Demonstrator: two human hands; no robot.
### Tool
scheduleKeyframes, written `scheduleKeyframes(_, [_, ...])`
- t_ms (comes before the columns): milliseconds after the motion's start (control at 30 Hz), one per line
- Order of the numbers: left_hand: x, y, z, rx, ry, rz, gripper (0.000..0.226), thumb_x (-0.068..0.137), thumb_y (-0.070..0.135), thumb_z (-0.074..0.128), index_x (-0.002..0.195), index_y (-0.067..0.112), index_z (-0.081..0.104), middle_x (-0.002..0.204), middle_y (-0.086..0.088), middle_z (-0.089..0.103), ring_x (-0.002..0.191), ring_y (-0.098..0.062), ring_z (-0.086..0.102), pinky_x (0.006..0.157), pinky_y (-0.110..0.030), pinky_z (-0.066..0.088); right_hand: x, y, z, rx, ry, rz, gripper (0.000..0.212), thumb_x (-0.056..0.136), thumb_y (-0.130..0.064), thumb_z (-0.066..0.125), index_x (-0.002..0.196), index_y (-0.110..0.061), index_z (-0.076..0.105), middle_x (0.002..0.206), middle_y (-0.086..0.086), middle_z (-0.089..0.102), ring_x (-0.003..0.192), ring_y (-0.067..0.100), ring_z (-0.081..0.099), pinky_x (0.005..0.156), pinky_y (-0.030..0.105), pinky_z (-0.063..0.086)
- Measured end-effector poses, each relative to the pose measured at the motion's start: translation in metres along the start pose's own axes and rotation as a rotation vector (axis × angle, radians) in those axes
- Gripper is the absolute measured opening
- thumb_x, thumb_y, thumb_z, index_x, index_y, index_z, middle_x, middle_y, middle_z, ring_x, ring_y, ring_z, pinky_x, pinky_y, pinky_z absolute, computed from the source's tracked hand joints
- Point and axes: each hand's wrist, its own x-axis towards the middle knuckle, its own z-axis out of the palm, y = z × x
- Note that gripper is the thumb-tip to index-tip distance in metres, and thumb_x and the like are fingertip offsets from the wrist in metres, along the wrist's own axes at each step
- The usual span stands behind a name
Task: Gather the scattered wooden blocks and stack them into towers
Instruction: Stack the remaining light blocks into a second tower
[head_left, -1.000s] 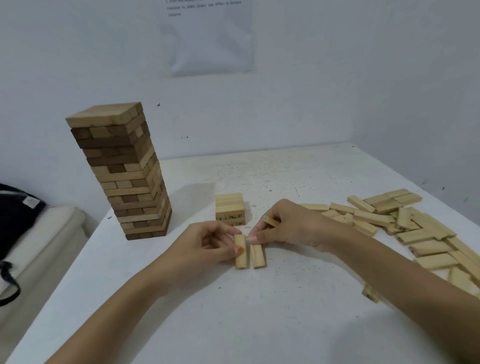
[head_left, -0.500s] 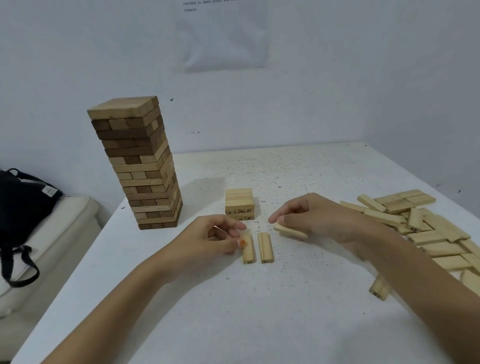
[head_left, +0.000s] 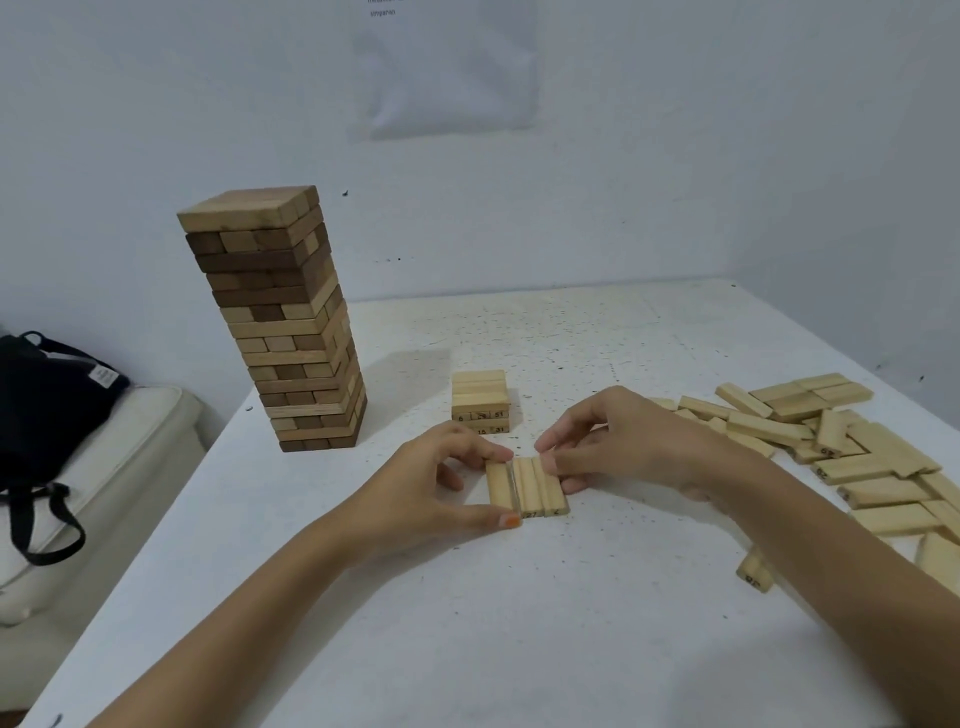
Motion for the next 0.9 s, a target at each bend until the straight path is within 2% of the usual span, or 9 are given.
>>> scheduleKeyframes(133, [0.0,0.0,0.002,-0.001,0.014,0.024,0.048,0.066,0.029,0.087,0.11,0.028,0.069,0.109,0.014,0.061,0.101,-0.002,0.056,0.08,-0.013,0.043,-0.008,-0.005,-0.002,-0.183,-0.093,-0.015,0.036,0.071,-0.026,0.085,0.104,-0.027,0.07,0.088,0.001,0.073,0.088,0.007,0.068,0.087,0.02,0.048])
scheduleKeyframes(233, [0.001,0.0,0.002,0.001,0.027,0.031,0.047,0.065,0.029,0.087,0.109,0.028,0.07,0.107,0.017,0.063,0.1,-0.001,0.057,0.08,-0.014,0.044,-0.01,-0.004,-0.001,-0.231,-0.096,-0.041,0.053,0.062,-0.027,0.091,0.11,-0.031,0.067,0.097,0.0,0.07,0.088,0.007,0.068,0.095,0.029,0.051])
scheduleKeyframes(300, [0.001,0.0,0.002,-0.006,0.035,0.034,0.047,0.064,0.028,0.088,0.108,0.028,0.071,0.106,0.018,0.064,0.098,-0.001,0.058,0.08,-0.014,0.045,-0.008,-0.003,0.001,-0.267,-0.089,-0.073,0.059,0.06,-0.025,0.092,0.113,-0.03,0.066,0.098,0.0,0.066,0.084,0.007,0.068,0.093,0.03,0.053])
scheduleKeyframes(400, [0.001,0.002,0.001,-0.002,0.047,0.036,0.045,0.064,0.027,0.088,0.106,0.028,0.072,0.105,0.019,0.066,0.098,0.0,0.058,0.081,-0.016,0.047,-0.007,-0.002,0.005,-0.342,-0.063,-0.111,0.061,0.061,-0.027,0.091,0.115,-0.028,0.065,0.098,-0.003,0.064,0.08,0.005,0.069,0.087,0.027,0.056])
scheduleKeyframes(600, [0.0,0.002,0.001,0.002,0.076,0.035,0.044,0.062,0.029,0.089,0.103,0.029,0.073,0.102,0.02,0.067,0.099,0.001,0.059,0.082,-0.019,0.048,-0.005,0.001,0.008,-0.364,-0.026,-0.186,0.057,0.062,-0.026,0.09,0.114,-0.025,0.066,0.098,0.0,0.067,0.079,-0.005,0.066,0.087,0.03,0.055])
scheduleKeyframes(767, [0.0,0.002,0.001,0.002,0.097,0.044,0.044,0.061,0.029,0.089,0.102,0.028,0.073,0.1,0.02,0.068,0.097,0.0,0.06,0.082,-0.02,0.048,-0.001,0.004,0.011,-0.363,-0.005,-0.236,0.054,0.061,-0.033,0.091,0.111,-0.03,0.07,0.103,-0.004,0.067,0.08,0.005,0.069,0.084,0.032,0.057])
scheduleKeyframes(900, [-0.001,0.0,0.001,-0.002,0.11,0.035,0.044,0.061,0.028,0.089,0.103,0.026,0.074,0.099,0.019,0.069,0.096,-0.001,0.061,0.084,-0.02,0.05,0.003,0.008,0.012,-0.354,0.005,-0.265,0.052,0.059,-0.037,0.09,0.107,-0.034,0.071,0.1,-0.005,0.069,0.081,0.006,0.069,0.082,0.034,0.057])
